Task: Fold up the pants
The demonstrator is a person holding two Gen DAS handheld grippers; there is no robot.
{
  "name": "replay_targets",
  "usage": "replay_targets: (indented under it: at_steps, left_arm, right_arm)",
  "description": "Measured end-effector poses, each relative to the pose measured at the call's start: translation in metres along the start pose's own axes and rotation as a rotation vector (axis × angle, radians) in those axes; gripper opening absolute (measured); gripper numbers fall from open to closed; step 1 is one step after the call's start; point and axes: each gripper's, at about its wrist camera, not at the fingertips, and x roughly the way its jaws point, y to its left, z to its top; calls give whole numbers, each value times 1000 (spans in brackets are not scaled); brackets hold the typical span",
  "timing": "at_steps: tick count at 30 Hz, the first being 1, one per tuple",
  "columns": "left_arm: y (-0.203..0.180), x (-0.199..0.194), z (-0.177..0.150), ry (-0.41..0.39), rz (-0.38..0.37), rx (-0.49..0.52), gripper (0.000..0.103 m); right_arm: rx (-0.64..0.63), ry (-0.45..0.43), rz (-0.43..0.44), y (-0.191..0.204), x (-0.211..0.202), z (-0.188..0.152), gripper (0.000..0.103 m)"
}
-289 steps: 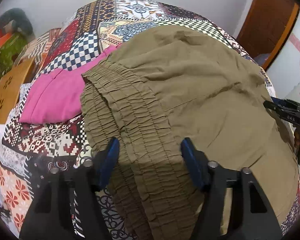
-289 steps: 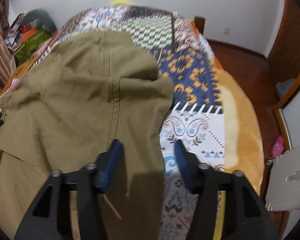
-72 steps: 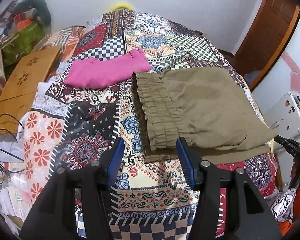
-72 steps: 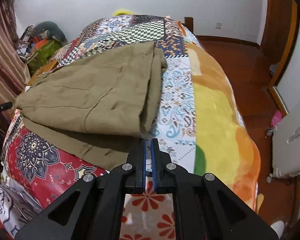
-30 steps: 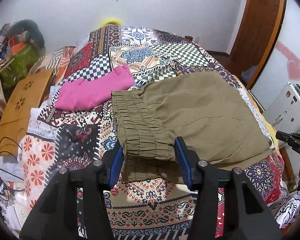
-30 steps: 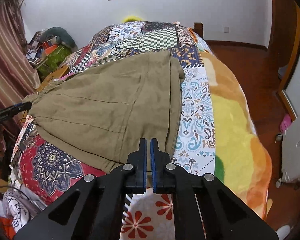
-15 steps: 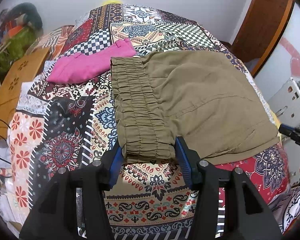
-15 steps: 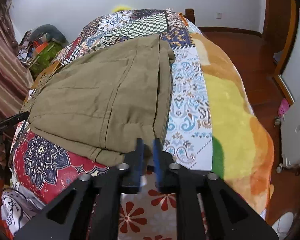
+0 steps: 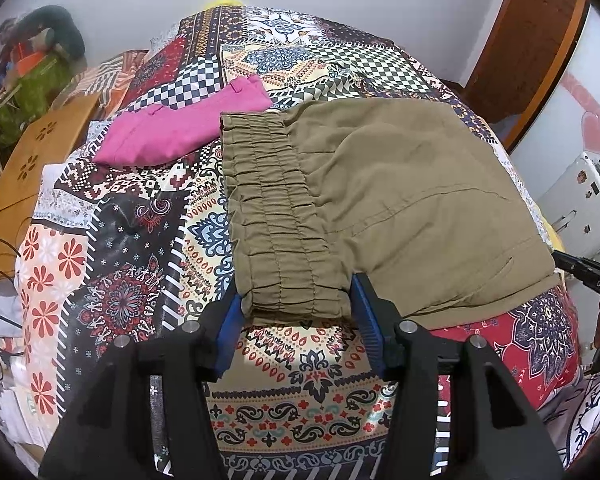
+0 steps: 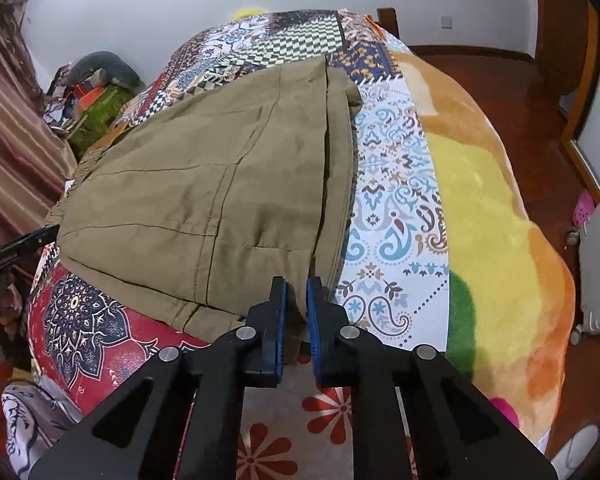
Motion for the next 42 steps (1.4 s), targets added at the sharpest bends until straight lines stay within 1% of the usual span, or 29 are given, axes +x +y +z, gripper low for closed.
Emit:
replay_targets:
  at_steps: [2, 6, 10, 12, 15, 19, 21, 24, 26, 28, 29, 31, 33, 36, 38, 40, 42]
  left_arm:
    - [0, -1, 1, -2, 0, -2, 51]
    - [-1, -5, 5, -9, 2, 4, 51]
    - [-2, -18, 12, -52, 13, 18, 51]
    - [0, -26, 15, -77, 12, 16, 51]
    - [4, -29, 14, -81, 6, 15, 51]
    - [8, -9, 4, -11, -6, -2, 52]
    - [9, 1, -5, 8, -8, -4, 55]
    - [12, 0, -6, 1, -10, -28, 59]
    - [14, -4, -4, -1, -5, -32, 61]
    - [13, -12, -2, -13, 7, -21, 61]
    - [11, -18, 0, -26, 32, -8, 61]
    - [9, -30, 5, -60, 69, 10, 61]
    - [8, -40, 10, -93, 53, 5, 61]
    - [4, -48, 19, -125, 16, -2, 61]
    - [-1, -44, 22, -125, -2, 5, 61]
    - [-10, -32, 24, -102, -20, 34, 61]
    - [-16, -15, 20, -62, -5, 53, 61]
  right_arm:
    - [12, -22, 7, -2, -6, 2, 7]
    - [-6, -62, 0, 2, -23, 8, 7]
    - [-47, -104, -11, 14, -42, 15, 6]
    - [-63, -107, -13, 19, -45, 18, 6]
    - [-81, -81, -22, 22, -41, 15, 6]
    - [-61, -21, -32, 16, -21, 1, 6]
    - [-51, 5, -30, 14, -12, -5, 6]
    - [-65, 38, -33, 14, -2, -7, 7]
    - [-78, 54, -33, 15, -2, -4, 11]
    - [-88, 63, -45, 15, -7, 2, 12]
    - [-89, 59, -46, 15, -10, 3, 14]
    - [-88, 29, -60, 16, -18, 9, 26]
    - [-94, -11, -63, 19, -25, 16, 32]
    - [-118, -57, -44, 30, -29, 29, 33]
    - [-137, -75, -26, 38, -26, 35, 33]
    - [-151, -68, -10, 44, -15, 40, 34]
    - [-163, -41, -2, 48, -2, 38, 34]
